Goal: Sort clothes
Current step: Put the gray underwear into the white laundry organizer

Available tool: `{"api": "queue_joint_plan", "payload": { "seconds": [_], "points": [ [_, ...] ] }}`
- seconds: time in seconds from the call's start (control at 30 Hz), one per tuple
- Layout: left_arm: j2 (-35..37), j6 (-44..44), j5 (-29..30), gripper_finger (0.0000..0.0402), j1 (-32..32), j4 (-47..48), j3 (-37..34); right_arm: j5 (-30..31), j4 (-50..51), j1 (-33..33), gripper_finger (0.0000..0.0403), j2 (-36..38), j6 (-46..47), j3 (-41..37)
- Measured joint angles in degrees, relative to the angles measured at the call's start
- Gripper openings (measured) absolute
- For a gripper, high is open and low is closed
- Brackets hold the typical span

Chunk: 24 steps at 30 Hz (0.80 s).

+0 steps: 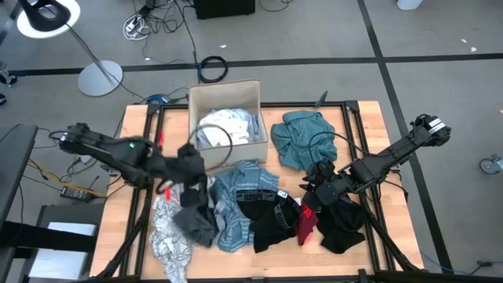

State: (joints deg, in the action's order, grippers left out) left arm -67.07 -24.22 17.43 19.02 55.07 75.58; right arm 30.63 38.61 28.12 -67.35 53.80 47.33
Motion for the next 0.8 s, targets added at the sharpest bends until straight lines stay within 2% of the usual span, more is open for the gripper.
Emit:
{"api": "queue_joint_plan", "payload": {
  "seconds": [0.17,0.37,0.8],
  "points": [
    [0.00,10.66,5.29,0.0001,-3.90,-4.41,8.61,0.00,0.00,0.00,0.0137,0.00,0.00,0.02],
    [0.00,24.36,6.76,0.0000,-11.38,-14.21,14.97,0.00,0.01,0.00,0.0137,0.00,0.00,0.02],
    [0.00,41.61,11.97,0.0000,-27.28,-42.75,18.59,1.11,0.02,0.00,0.0137,0.00,-0.12,0.02]
  ]
}}
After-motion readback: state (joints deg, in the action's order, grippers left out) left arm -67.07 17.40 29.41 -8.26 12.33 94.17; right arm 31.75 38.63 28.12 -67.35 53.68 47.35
